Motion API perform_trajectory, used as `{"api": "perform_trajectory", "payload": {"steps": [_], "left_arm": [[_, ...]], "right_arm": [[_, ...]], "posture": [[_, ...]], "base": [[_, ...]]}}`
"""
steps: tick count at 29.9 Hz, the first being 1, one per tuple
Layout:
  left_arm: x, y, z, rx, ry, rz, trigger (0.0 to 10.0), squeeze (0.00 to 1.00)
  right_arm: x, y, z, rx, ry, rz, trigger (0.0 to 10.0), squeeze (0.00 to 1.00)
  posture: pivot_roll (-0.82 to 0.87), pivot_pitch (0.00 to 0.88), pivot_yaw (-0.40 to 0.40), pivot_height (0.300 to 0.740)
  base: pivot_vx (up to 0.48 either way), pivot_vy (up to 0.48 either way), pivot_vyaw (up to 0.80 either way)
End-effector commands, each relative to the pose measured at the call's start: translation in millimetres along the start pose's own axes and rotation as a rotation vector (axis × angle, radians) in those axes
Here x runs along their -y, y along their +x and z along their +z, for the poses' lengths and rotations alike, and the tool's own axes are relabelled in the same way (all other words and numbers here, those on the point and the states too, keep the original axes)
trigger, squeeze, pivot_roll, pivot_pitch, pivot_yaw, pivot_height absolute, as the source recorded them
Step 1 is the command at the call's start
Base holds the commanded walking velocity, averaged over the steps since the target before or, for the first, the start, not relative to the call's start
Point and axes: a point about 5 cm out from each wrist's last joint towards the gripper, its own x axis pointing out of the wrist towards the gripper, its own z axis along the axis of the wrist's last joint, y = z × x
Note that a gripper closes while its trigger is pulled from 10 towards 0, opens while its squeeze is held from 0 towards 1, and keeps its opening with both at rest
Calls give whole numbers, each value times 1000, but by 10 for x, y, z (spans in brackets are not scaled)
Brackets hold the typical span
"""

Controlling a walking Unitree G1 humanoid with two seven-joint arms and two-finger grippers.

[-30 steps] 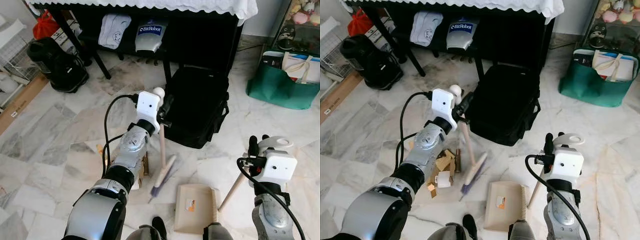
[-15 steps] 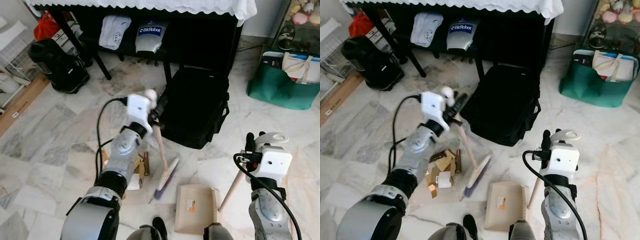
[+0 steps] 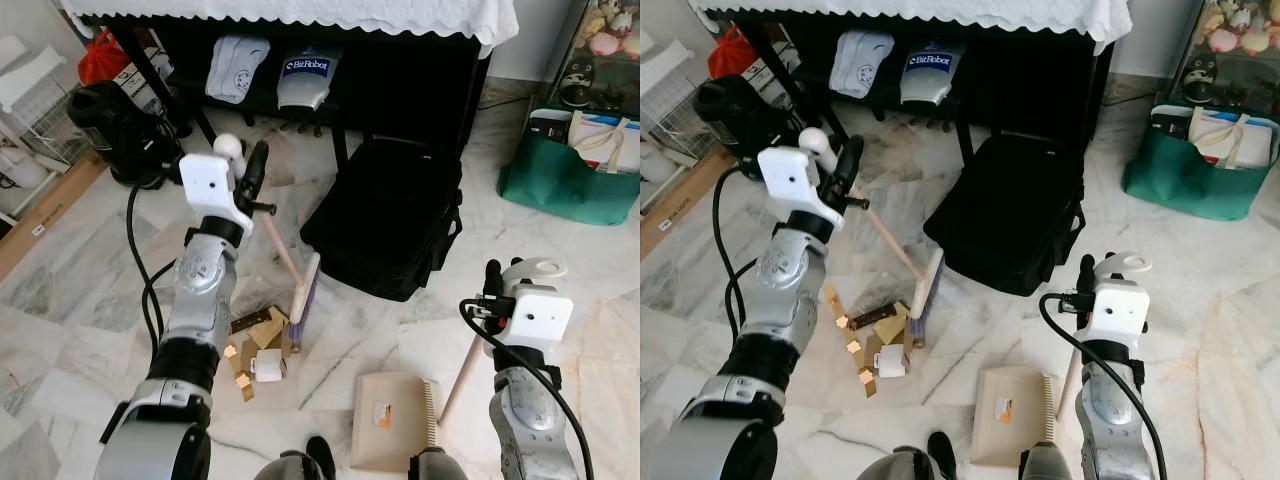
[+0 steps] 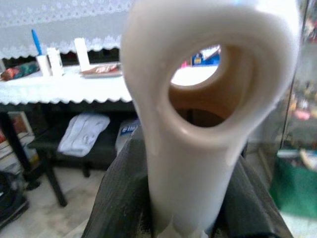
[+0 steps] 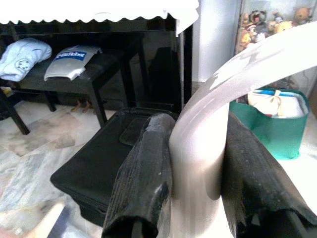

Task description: Sweep floor

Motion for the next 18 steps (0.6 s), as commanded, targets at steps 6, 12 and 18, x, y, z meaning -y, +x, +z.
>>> {"api": "perform_trajectory", "payload": {"steps": [6,12,18], "left_arm": [[-40,-151,-98,-52,88,18,10000,0],[-38,-243,-256,-117,131,34,10000,0],[-30,-277,-310,-150,169,28,10000,0]], "right_arm": [[-44,51,-15,10,22,10,10000,0],[-93,131,4,28,30,13,10000,0],[-88,150,3,34,30,11,10000,0]], "posture": [[-145,114,211,740],[-149,87,211,740],[-149,91,212,740]], "base": [[0,0,0],[0,0,0],[0,0,0]]}}
